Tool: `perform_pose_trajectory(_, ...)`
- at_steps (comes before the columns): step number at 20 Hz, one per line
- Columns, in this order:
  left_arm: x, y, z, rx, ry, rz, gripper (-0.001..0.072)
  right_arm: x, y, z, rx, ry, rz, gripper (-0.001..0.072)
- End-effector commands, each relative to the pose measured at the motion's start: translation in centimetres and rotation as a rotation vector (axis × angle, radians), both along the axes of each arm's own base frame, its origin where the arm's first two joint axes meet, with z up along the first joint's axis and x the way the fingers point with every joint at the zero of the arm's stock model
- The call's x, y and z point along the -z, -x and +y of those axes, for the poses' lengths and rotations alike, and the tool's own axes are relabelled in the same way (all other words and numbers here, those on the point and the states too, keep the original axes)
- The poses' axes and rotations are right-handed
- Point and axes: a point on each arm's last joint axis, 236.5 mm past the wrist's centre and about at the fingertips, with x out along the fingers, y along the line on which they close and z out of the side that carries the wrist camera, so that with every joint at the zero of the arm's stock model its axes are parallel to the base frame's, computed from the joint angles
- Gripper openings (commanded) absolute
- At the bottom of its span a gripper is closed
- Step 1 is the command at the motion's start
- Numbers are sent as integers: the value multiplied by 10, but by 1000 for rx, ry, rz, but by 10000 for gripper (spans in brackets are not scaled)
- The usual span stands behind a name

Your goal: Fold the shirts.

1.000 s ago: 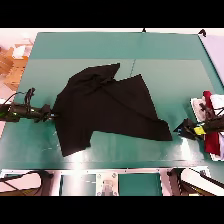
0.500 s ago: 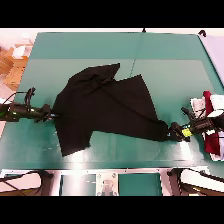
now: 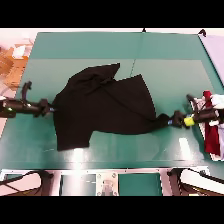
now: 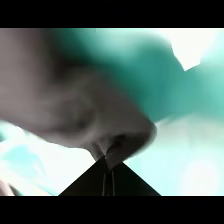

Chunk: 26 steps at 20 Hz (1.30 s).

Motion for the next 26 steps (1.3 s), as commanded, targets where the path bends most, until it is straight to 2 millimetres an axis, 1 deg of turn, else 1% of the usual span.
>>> perform_pose_trajectory(1,-119,-26,-13,20,47,-287,24,-135,-55,21,-6,-120,-369,17)
perform_pose_trajectory(2,-175,-31,-16,15,36,-422,24,-193,-67,26,-8,-118,-537,17)
perform_pose_trajectory(3,-243,-29,-22,21,11,-601,24,-249,-71,31,-15,-109,-697,17)
perform_pose_trajectory(4,-308,-19,-30,23,-23,-777,24,-311,-69,37,-13,-86,-870,18)
perform_pose_trajectory(5,-377,0,-38,13,-82,-973,24,-365,-62,40,1,-42,-1028,18)
perform_pose_trajectory(6,-438,24,-44,-10,-155,-1153,24,-418,-51,40,44,27,-1182,18)
perform_pose_trajectory(7,-497,56,-53,-40,-232,-1332,24,-463,-36,38,105,98,-1314,18)
perform_pose_trajectory(8,-545,92,-61,-67,-312,-1490,24,-506,-16,36,178,164,-1444,17)
perform_pose_trajectory(9,-580,126,-69,-94,-381,-1612,24,-543,7,36,244,234,-1568,18)
perform_pose_trajectory(10,-605,154,-76,-126,-417,-1698,24,-569,27,36,304,292,-1664,18)
perform_pose_trajectory(11,-625,181,-82,-155,-440,-1766,25,-590,49,36,366,353,-1748,18)
perform_pose_trajectory(12,-635,199,-86,-178,-455,-1803,25,-603,66,38,408,408,-1807,18)
perform_pose_trajectory(13,-640,210,-87,-200,-472,-1820,24,-612,81,41,440,468,-1851,18)
perform_pose_trajectory(14,-640,213,-84,-221,-486,-1809,24,-616,91,41,461,525,-1876,18)
perform_pose_trajectory(15,-634,208,-80,-236,-493,-1765,24,-617,96,39,473,577,-1884,18)
perform_pose_trajectory(17,-611,185,-66,-254,-502,-1639,24,-610,91,30,481,623,-1857,18)
perform_pose_trajectory(18,-595,171,-59,-250,-510,-1573,24,-603,84,24,487,618,-1830,18)
perform_pose_trajectory(19,-575,155,-52,-237,-507,-1491,24,-590,72,13,501,597,-1788,18)
perform_pose_trajectory(20,-551,138,-48,-216,-491,-1404,24,-570,56,1,515,566,-1730,18)
perform_pose_trajectory(21,-525,122,-44,-192,-463,-1318,24,-542,37,-11,524,515,-1650,18)
perform_pose_trajectory(23,-462,84,-36,-154,-371,-1123,25,-478,1,-32,530,411,-1500,18)
perform_pose_trajectory(24,-428,64,-31,-152,-313,-1039,25,-438,-18,-41,529,357,-1421,18)
perform_pose_trajectory(26,-348,17,-22,-168,-158,-892,24,-353,-52,-49,497,293,-1252,18)
